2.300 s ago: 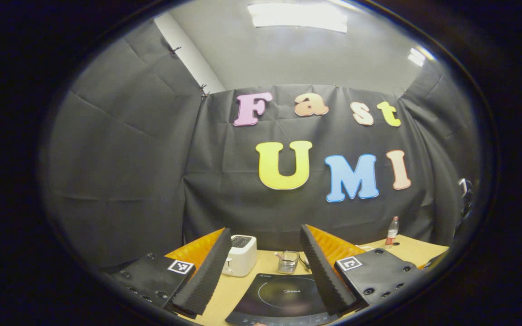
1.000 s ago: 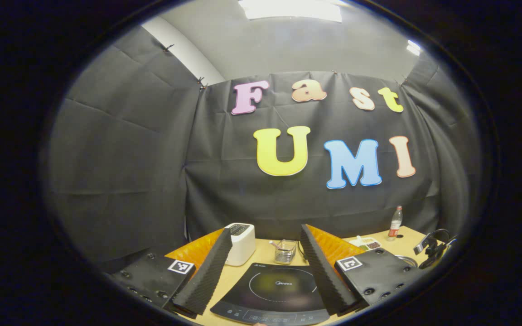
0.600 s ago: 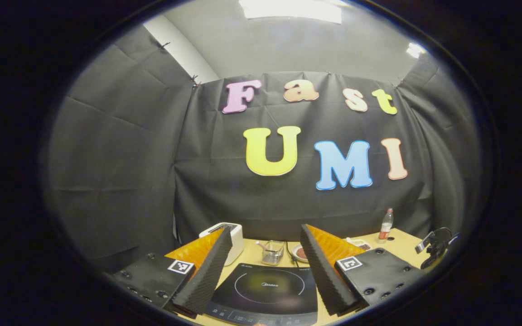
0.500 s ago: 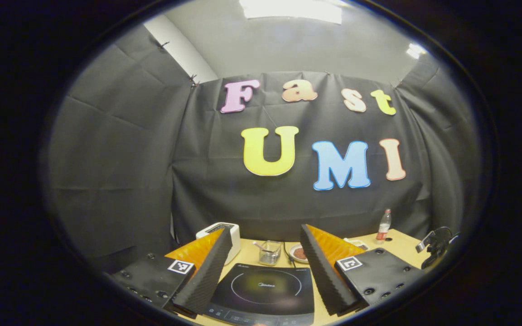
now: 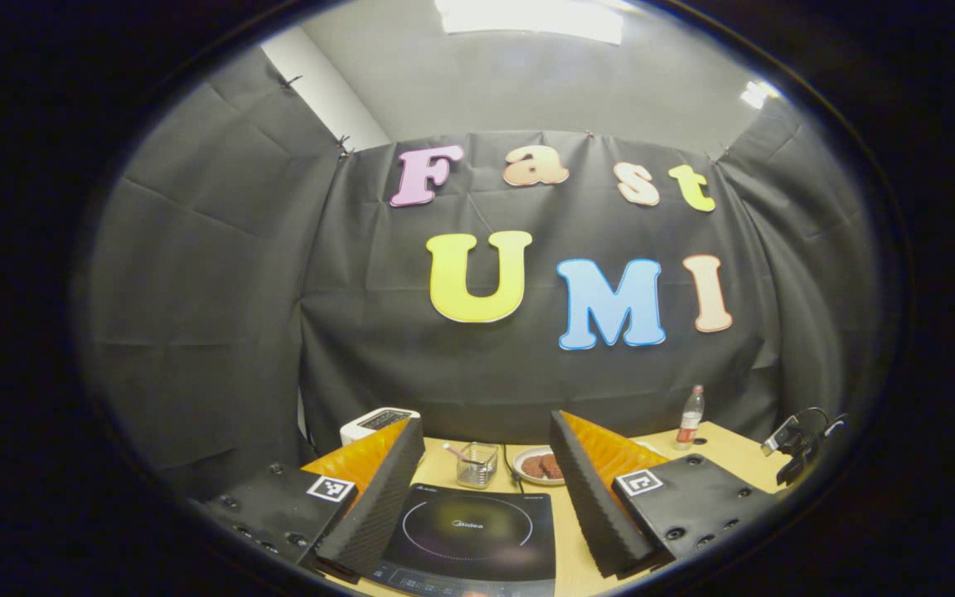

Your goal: First push the handle of the pot to place it horizontally, then grasp the pot with both hands and set it on the induction cooktop.

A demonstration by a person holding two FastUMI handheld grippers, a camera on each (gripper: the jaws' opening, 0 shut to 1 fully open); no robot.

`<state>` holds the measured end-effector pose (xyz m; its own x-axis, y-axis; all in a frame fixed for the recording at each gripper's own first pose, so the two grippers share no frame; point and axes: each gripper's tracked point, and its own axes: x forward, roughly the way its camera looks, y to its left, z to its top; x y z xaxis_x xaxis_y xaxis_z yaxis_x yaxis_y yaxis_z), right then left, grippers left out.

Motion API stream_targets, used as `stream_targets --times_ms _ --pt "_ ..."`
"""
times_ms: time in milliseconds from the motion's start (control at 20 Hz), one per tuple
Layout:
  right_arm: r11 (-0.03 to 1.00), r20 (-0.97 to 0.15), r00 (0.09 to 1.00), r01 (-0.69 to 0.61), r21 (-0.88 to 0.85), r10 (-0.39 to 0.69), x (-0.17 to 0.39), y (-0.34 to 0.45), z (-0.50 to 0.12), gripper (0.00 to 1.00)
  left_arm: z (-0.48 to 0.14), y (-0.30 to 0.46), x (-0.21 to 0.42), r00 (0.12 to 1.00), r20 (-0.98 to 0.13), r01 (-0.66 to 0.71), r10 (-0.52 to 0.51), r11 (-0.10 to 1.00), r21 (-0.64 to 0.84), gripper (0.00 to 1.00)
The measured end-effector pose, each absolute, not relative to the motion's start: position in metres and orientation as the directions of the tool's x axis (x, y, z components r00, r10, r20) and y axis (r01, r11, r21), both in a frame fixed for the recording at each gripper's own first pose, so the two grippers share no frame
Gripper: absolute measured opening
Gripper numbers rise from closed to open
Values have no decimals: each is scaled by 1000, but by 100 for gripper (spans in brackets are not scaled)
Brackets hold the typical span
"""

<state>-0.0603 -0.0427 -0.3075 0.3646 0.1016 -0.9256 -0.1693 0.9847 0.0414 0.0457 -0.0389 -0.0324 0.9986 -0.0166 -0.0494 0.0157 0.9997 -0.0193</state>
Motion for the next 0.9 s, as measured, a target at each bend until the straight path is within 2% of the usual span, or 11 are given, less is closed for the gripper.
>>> stream_targets --times_ms 150,250,700,900 --pt "988 -928 367 -154 12 69 -51 -63 -308 1 -37 -46 46 998 -54 15 -16 1000 -19 100" --pt "988 -926 373 -157 -13 47 -45 -76 -309 1 -40 -51 47 998 -61 14 -15 1000 -20 92" --pt "990 -908 419 -123 -75 -17 -17 -128 -311 1 -43 -78 52 997 -76 9 -9 1000 0 100" --pt "992 -889 457 -96 -87 -34 3 -148 -310 1 -50 -93 55 996 -94 8 -6 1000 12 100"
